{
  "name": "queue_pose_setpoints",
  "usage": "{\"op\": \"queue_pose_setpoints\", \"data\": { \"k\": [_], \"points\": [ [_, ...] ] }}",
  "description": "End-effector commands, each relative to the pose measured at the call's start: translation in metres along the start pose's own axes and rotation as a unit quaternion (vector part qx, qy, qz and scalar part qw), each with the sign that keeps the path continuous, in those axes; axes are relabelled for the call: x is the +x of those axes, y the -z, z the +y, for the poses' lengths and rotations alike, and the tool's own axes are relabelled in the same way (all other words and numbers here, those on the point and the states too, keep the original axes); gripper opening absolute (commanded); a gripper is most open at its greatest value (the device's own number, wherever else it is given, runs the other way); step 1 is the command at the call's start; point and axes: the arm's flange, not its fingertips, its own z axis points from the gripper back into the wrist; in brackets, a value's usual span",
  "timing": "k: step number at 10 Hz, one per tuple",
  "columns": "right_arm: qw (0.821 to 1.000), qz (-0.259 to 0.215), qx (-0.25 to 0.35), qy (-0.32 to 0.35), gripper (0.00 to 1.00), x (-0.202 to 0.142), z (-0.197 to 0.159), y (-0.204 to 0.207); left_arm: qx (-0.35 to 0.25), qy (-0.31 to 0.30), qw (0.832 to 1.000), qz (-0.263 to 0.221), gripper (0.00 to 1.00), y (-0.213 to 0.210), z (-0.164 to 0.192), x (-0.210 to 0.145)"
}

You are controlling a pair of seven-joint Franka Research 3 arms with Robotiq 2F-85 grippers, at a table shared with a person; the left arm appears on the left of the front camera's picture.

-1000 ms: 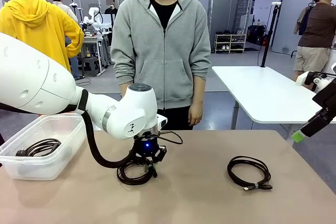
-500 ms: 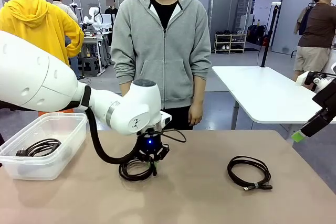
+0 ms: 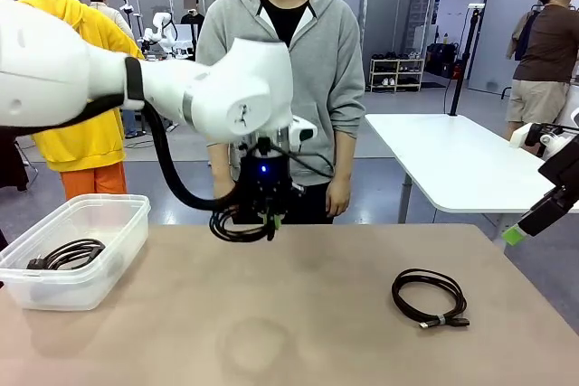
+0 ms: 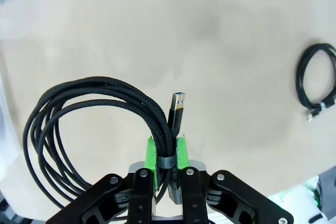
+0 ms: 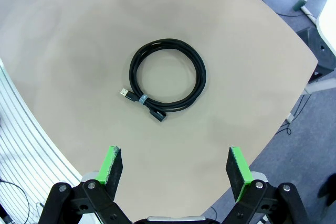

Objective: Organize and store the cables.
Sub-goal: Place the USB Extension Cable into the Organizing box.

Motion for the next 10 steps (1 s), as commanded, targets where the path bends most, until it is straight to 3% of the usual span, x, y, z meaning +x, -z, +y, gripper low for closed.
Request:
{"op": "queue_pose_setpoints", "data": {
  "k": [1, 2, 3, 7, 8, 10],
  "points": [
    [1.000, 0.005, -0.005, 0.012, 1.00, 0.003, 0.000, -0.001, 0.012, 0.016, 1.000, 0.006, 0.00, 0.001, 0.005, -0.004],
    [1.000, 0.005, -0.005, 0.012, 1.00, 0.003, 0.000, -0.001, 0.006, 0.041, 0.999, 0.002, 0.00, 0.001, -0.001, -0.006],
    [1.000, 0.005, -0.005, 0.012, 1.00, 0.003, 0.000, -0.001, 0.002, 0.004, 1.000, -0.002, 0.00, -0.009, 0.003, -0.001],
    [1.000, 0.005, -0.005, 0.012, 1.00, 0.003, 0.000, -0.001, 0.002, 0.004, 1.000, -0.002, 0.00, -0.009, 0.003, -0.001],
    [1.000, 0.005, -0.005, 0.012, 1.00, 0.003, 0.000, -0.001, 0.003, 0.011, 1.000, 0.000, 0.17, -0.007, 0.002, -0.001],
    [1.000, 0.005, -0.005, 0.012, 1.00, 0.003, 0.000, -0.001, 0.021, 0.072, 0.997, 0.006, 0.17, -0.028, 0.060, 0.006]
  ]
}}
